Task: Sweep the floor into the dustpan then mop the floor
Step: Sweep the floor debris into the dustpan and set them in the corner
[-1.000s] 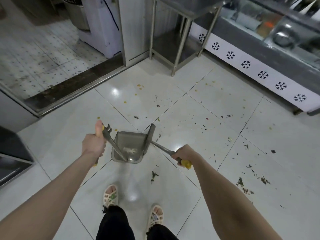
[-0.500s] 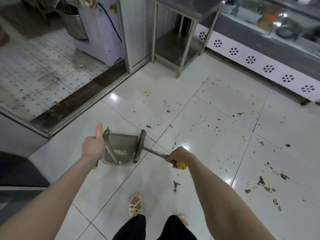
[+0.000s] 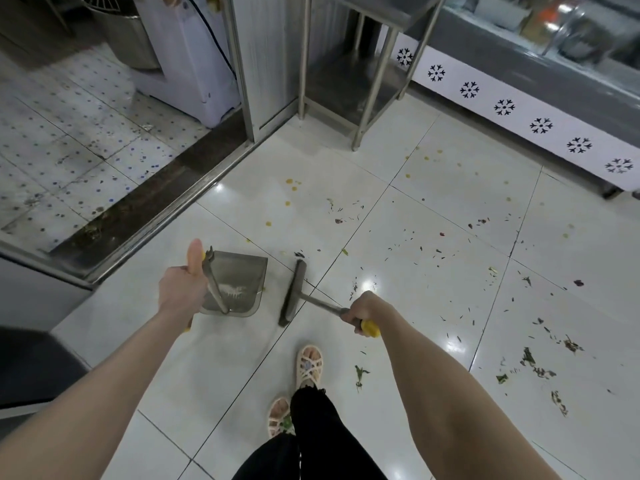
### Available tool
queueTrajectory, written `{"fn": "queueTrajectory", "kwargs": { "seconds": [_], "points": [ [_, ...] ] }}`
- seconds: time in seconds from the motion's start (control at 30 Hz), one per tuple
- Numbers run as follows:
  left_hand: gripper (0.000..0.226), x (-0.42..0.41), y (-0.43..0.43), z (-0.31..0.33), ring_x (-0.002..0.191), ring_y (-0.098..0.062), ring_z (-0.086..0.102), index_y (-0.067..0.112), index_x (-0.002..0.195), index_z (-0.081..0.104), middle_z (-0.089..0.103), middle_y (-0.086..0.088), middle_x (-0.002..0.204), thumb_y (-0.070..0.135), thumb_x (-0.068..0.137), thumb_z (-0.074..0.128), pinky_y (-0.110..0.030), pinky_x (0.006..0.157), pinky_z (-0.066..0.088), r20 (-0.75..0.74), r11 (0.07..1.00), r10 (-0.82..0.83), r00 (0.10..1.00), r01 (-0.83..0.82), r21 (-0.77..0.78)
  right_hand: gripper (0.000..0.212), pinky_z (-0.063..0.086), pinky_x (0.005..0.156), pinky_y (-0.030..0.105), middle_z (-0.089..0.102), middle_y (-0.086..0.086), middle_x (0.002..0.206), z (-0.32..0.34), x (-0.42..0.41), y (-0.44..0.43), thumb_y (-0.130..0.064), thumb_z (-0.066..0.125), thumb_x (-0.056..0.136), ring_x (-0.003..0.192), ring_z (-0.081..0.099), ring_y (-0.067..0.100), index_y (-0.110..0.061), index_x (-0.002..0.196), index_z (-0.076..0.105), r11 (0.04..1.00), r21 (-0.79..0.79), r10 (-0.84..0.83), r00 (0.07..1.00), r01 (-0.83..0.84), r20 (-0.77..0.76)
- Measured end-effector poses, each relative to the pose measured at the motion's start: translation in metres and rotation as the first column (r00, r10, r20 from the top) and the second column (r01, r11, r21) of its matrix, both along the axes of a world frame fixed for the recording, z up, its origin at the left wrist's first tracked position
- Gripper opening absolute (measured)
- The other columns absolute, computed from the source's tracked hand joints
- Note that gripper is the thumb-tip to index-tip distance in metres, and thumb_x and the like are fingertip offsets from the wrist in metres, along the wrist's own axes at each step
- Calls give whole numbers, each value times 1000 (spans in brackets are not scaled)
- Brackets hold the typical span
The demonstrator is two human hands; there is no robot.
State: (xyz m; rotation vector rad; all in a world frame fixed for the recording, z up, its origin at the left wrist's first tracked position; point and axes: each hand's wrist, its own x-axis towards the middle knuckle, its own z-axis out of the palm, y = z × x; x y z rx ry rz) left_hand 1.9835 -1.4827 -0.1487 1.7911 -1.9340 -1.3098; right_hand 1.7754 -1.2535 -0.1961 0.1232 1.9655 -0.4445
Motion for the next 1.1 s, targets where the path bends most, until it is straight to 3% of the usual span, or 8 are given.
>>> {"fn": "queueTrajectory", "kwargs": {
  "seconds": [0.27, 0.33, 0.43, 0.53, 0.6, 0.8, 1.0, 1.1],
  "points": [
    [85, -54, -13, -1, 55, -28, 44, 9, 52, 40, 44, -11, 53, 88, 72, 19, -41, 58, 43, 34, 999, -36, 999, 35, 30, 17, 54, 75, 32, 50, 12, 76, 7, -67, 22, 6, 64, 80, 70, 54, 26, -1, 72, 51, 997, 29, -70, 995, 72, -74],
    [88, -63, -17, 3, 44, -26, 42, 10, 52, 41, 43, -7, 45, 93, 64, 18, -34, 49, 41, 7, 999, 11, 1000, -11, 39, 20, 54, 67, 31, 49, 11, 73, 15, -78, 19, 5, 63, 81, 76, 53, 29, -2, 69, 50, 999, 26, -39, 997, 41, -61],
    [92, -75, -24, 8, 27, -18, 36, 12, 50, 41, 38, 3, 31, 101, 47, 17, -22, 37, 33, -25, 994, 92, 995, -91, 63, 22, 46, 47, 26, 49, 11, 72, 30, -101, 11, 4, 65, 82, 69, 53, 27, -2, 67, 51, 999, 13, -48, 998, 48, -34],
    [96, -89, -28, 14, 26, -17, 36, 13, 51, 42, 40, 1, 36, 104, 40, 13, -22, 36, 32, -40, 991, 112, 993, -109, 72, 21, 49, 48, 24, 52, 10, 68, 39, -121, -2, 3, 68, 81, 60, 53, 23, -1, 66, 54, 997, -36, -75, 996, 74, -42],
    [95, -99, -30, 18, 30, -20, 37, 13, 50, 41, 41, -1, 39, 103, 43, 12, -23, 39, 33, -46, 992, 111, 993, -108, 68, 22, 49, 55, 24, 51, 9, 66, 39, -124, -14, 1, 68, 80, 58, 52, 21, -2, 64, 53, 996, -53, -66, 997, 65, -30],
    [87, -112, -50, 21, 41, -25, 46, 7, 53, 48, 49, -9, 47, 87, 72, 19, -29, 48, 38, -45, 991, 133, 990, -132, 6, 28, 44, 41, 23, 51, 8, 52, 30, -121, -62, -10, 69, 80, 40, 52, 20, -5, 60, 50, 993, -113, 26, 997, -34, -77],
    [86, -124, -78, 21, 45, -27, 46, 5, 51, 45, 48, -15, 50, 83, 78, 20, -34, 55, 39, -24, 995, 88, 996, -90, -49, 27, 39, 33, 16, 45, 10, 56, 27, -124, -106, 3, 62, 81, 48, 46, 20, -6, 61, 46, 973, -231, -21, 1000, 19, -5],
    [84, -134, -95, 19, 45, -27, 45, 5, 52, 43, 47, -15, 50, 81, 79, 21, -35, 56, 39, -12, 995, 72, 997, -72, -64, 30, 41, 43, 21, 41, 8, 57, 21, -125, -129, 3, 58, 81, 53, 41, 19, -9, 59, 41, 969, -245, -13, 1000, 16, 14]
  ]
}}
